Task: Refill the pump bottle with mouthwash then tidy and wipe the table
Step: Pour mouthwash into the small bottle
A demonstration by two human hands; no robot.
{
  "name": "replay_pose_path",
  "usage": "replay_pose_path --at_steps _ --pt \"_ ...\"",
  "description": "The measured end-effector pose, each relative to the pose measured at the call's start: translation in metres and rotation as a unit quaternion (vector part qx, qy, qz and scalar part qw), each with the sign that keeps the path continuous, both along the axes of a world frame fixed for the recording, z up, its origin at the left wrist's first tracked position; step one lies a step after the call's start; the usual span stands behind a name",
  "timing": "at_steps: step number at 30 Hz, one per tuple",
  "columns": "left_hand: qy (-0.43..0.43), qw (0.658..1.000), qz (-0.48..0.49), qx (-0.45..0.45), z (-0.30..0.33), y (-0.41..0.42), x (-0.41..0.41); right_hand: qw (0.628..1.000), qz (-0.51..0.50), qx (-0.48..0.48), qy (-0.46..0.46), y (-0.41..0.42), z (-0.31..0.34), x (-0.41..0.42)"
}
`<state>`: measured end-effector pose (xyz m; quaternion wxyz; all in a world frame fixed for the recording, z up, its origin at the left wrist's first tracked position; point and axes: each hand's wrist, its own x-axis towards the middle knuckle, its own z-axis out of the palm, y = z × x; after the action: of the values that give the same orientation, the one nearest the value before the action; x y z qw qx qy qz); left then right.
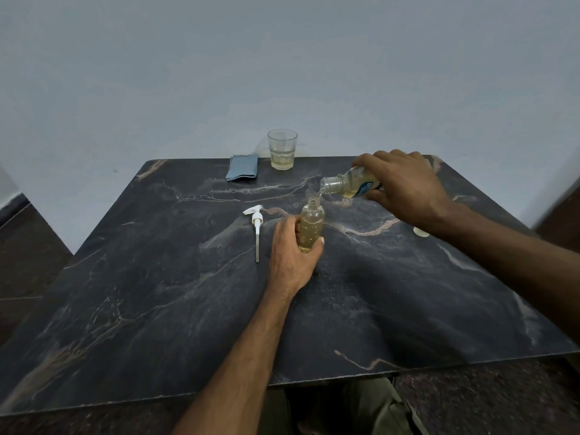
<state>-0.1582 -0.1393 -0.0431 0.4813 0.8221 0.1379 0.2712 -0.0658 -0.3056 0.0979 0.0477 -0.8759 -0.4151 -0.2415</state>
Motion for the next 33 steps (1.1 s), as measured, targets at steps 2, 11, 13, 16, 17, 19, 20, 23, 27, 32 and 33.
replay_pose_path --at_steps 2,11,13,16,17,19,20,23,27,32,33 --pt "-0.001 1.000 0.001 0.001 0.000 0.000 0.000 0.999 -0.001 0.016 0.032 0.002 -0.003 -0.002" --pt "-0.003 1.000 0.003 0.000 0.001 0.000 0.000 0.960 -0.015 0.177 0.217 0.004 -0.036 -0.005" --pt "-0.002 1.000 0.002 -0.003 0.001 0.001 0.001 0.930 -0.023 0.242 0.275 0.002 -0.038 -0.003" --pt "0.008 1.000 0.000 -0.006 0.001 0.001 0.001 0.890 -0.037 0.317 0.325 -0.004 -0.043 0.001" --pt "0.008 1.000 0.000 -0.007 0.001 0.001 0.001 0.877 -0.039 0.337 0.339 -0.007 -0.045 0.002" --pt "0.007 1.000 -0.001 -0.009 0.001 0.000 0.001 0.851 -0.038 0.374 0.366 -0.011 -0.050 0.003" --pt "0.009 1.000 -0.001 -0.010 0.001 0.000 0.000 0.840 -0.037 0.388 0.378 -0.013 -0.053 0.004" --pt "0.014 1.000 0.000 -0.010 0.001 0.000 0.000 0.817 -0.039 0.411 0.404 -0.019 -0.060 0.008" --pt "0.014 1.000 0.003 -0.009 0.000 0.000 0.001 0.801 -0.038 0.424 0.422 -0.026 -0.071 0.013" --pt "0.014 1.000 0.002 -0.008 -0.002 0.001 0.002 0.785 -0.029 0.440 0.435 -0.032 -0.077 0.017" --pt "0.015 1.000 0.002 -0.009 -0.002 0.001 0.002 0.784 -0.028 0.440 0.437 -0.033 -0.079 0.018"
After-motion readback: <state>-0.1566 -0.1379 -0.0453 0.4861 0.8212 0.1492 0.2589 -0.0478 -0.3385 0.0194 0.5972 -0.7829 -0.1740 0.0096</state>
